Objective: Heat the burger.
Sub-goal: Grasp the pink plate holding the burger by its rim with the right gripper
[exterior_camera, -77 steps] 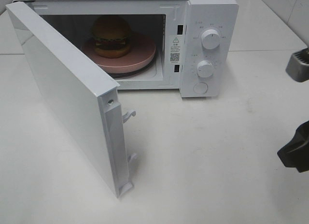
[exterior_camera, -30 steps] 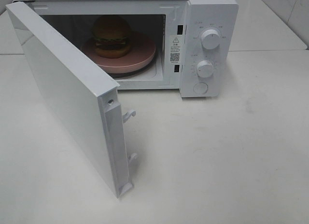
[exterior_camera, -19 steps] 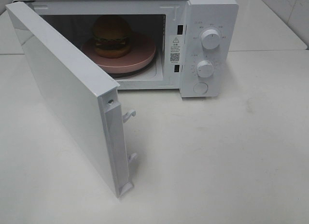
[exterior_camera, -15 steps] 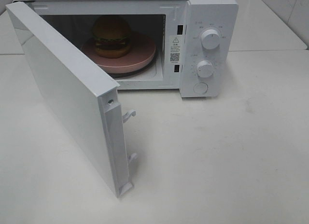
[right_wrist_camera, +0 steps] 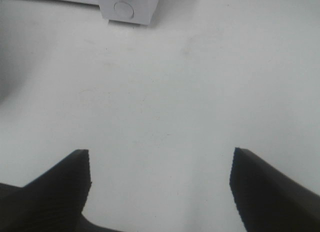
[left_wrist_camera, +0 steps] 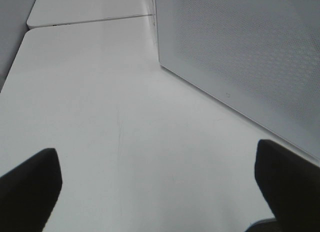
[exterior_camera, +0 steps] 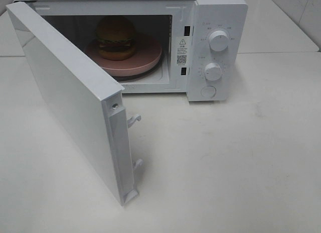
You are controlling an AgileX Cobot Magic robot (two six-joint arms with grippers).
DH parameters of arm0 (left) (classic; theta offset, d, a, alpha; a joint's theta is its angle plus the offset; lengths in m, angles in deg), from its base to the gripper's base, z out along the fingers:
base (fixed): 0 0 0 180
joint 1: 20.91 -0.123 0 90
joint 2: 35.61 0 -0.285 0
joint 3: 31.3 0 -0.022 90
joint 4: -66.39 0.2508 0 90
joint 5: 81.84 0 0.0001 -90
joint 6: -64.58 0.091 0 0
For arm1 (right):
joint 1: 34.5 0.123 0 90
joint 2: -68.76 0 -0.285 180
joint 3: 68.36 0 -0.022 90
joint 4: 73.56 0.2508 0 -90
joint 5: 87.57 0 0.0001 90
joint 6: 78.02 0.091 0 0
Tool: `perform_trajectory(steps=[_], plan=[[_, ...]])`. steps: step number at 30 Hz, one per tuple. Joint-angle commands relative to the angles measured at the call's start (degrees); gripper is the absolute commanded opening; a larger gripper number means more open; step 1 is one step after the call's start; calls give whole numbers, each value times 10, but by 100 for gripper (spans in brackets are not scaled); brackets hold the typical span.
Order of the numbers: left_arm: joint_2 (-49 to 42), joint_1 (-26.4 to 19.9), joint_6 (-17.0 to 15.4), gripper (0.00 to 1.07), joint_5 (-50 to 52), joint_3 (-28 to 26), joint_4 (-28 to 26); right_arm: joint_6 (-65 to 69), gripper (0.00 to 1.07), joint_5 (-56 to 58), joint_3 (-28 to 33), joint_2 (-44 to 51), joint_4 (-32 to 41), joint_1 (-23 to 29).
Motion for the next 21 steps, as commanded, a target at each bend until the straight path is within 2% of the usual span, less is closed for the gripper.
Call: perform_trajectory(steps=[1, 7, 17, 21], plan=[[-3, -1, -3, 98, -1, 2, -1, -27, 76, -23, -4, -41, 2, -4], [-3, -1, -3, 98, -1, 2, -1, -44, 76, -74, -4, -131, 10, -2], [-3, -1, -3, 98, -1, 2, -1, -183, 76, -157, -5, -244, 103, -2], [-3, -1, -3, 98, -1, 2, -1, -244, 76, -165, -29, -302, 127, -2]])
